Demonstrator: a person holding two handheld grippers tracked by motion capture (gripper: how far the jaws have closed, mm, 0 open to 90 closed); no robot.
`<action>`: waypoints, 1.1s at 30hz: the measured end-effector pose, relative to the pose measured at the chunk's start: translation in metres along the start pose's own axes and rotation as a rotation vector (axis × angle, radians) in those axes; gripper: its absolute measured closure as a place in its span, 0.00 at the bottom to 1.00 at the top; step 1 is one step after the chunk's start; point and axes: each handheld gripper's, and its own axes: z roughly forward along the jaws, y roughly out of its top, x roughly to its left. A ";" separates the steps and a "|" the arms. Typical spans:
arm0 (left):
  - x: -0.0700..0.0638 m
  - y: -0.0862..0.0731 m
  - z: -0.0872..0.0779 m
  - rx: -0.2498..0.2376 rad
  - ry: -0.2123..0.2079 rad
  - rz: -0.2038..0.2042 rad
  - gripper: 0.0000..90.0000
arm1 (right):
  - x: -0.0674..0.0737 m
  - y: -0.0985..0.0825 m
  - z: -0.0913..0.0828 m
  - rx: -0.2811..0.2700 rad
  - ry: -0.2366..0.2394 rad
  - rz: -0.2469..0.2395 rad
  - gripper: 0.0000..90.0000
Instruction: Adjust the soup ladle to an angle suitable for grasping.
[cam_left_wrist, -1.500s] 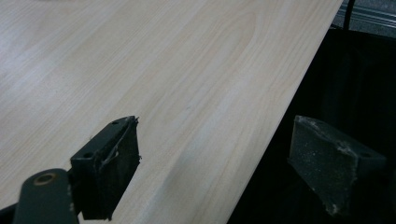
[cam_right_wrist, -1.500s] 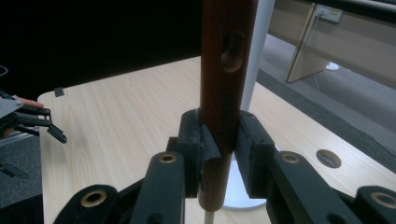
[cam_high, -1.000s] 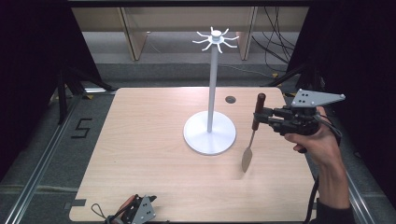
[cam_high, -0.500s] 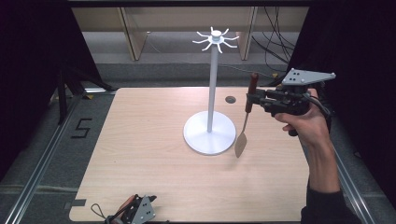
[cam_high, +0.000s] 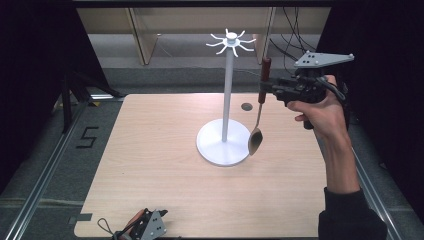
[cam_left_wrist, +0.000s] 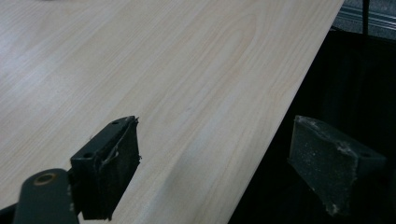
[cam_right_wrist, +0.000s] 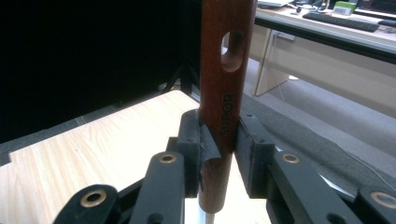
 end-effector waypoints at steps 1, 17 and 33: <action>0.001 0.000 -0.001 0.011 0.005 0.013 0.17 | 0.001 0.002 0.001 -0.002 -0.004 0.022 0.82; 0.000 0.000 0.000 -0.001 -0.002 0.000 0.17 | -0.005 0.025 0.017 0.042 -0.038 0.016 0.82; 0.000 0.000 -0.001 -0.001 0.001 0.011 0.17 | -0.004 0.038 0.029 0.076 -0.031 0.003 0.82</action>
